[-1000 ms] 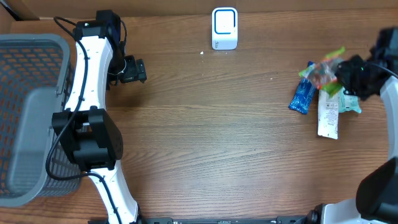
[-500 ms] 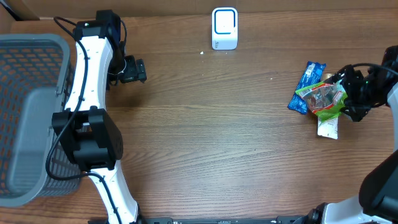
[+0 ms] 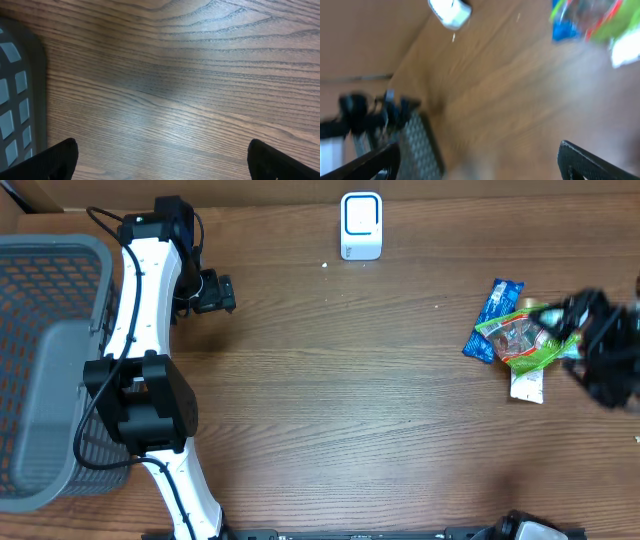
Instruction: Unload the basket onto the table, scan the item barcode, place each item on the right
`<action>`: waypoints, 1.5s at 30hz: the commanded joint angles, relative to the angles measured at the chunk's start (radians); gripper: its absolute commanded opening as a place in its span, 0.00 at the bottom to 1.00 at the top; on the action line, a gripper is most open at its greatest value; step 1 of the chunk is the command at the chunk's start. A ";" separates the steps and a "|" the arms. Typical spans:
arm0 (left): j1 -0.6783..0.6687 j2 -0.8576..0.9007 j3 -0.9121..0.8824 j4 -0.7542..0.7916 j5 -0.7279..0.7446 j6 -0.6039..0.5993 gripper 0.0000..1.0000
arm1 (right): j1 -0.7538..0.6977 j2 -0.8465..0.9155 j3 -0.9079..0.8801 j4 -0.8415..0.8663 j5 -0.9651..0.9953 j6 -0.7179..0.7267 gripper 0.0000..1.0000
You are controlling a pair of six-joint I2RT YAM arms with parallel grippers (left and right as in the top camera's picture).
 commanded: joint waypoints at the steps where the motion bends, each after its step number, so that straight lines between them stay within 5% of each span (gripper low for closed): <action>1: -0.013 -0.024 0.002 0.000 0.004 -0.010 1.00 | 0.007 -0.074 0.007 0.003 -0.040 0.003 1.00; 9: -0.013 -0.024 0.002 0.000 0.004 -0.010 1.00 | 0.008 -0.163 0.006 -0.005 0.055 -0.036 1.00; 14: -0.013 -0.024 0.002 0.000 0.004 -0.010 1.00 | 0.008 -0.167 0.000 0.008 0.054 -0.369 1.00; 22: -0.013 -0.024 0.002 0.000 0.004 -0.010 0.99 | 0.101 -0.307 -0.182 0.226 0.114 -0.689 1.00; 29: -0.013 -0.024 0.002 0.000 0.004 -0.010 1.00 | 0.258 -0.587 -0.574 0.668 0.181 -0.659 1.00; 35: -0.013 -0.024 0.002 0.000 0.004 -0.010 1.00 | 0.308 -0.824 -0.957 0.991 0.276 -0.424 1.00; 45: -0.013 -0.024 0.002 0.000 0.004 -0.010 1.00 | 0.358 -1.027 -1.452 1.516 0.347 -0.422 1.00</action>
